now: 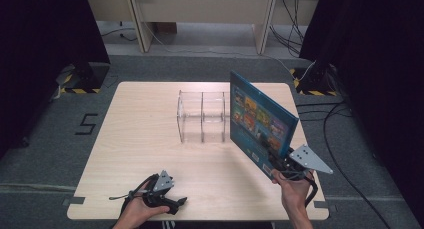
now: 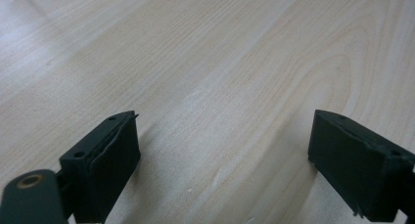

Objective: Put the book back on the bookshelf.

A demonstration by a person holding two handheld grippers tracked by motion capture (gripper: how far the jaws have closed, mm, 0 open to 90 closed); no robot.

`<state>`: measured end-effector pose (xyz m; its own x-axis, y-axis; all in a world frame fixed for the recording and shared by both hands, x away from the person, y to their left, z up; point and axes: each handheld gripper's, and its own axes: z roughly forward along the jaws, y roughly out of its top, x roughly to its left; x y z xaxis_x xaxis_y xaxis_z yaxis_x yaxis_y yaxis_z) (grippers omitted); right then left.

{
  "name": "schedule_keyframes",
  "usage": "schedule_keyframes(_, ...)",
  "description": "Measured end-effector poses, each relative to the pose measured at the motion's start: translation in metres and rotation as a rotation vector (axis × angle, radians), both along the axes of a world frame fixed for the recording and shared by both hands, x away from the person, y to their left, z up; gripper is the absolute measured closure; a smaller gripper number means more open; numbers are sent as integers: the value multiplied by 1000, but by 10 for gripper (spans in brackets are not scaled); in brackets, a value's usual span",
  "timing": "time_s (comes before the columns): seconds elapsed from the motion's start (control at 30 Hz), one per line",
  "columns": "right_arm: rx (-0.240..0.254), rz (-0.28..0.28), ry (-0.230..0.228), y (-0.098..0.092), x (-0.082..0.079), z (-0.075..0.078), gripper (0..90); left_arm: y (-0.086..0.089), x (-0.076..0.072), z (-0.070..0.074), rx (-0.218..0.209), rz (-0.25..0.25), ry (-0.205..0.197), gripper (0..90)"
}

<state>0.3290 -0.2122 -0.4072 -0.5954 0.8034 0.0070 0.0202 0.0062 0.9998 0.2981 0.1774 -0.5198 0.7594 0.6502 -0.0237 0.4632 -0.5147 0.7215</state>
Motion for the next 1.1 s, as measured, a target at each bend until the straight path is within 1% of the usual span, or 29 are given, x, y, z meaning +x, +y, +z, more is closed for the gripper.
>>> schedule_keyframes(0.13,5,-18,15,5,9,-4,827,0,0,0,2,-1,1,96)
schedule_keyframes(0.37,5,-40,29,9,23,-8,827,-1,0,-1,-1,-9,-3,90)
schedule_keyframes(0.4,1,-42,26,8,25,-8,827,-1,0,-1,-1,-9,-3,87)
schedule_keyframes(0.5,17,-55,39,8,30,-9,827,-1,0,-1,-1,-10,-2,83)
schedule_keyframes(0.6,30,-64,43,8,34,-10,827,-2,0,-1,-3,-12,-3,80)
schedule_keyframes(0.7,29,-72,42,10,39,-10,827,-2,0,-1,-3,-14,-2,78)
schedule_keyframes(0.9,15,-100,20,17,49,-6,826,-3,0,-1,-1,-18,-1,56)
schedule_keyframes(1.03,34,-107,18,21,56,-6,827,-3,0,-2,-5,-18,-1,48)
schedule_keyframes(1.1,34,-112,19,23,59,-6,827,-3,0,-2,-3,-20,-1,46)
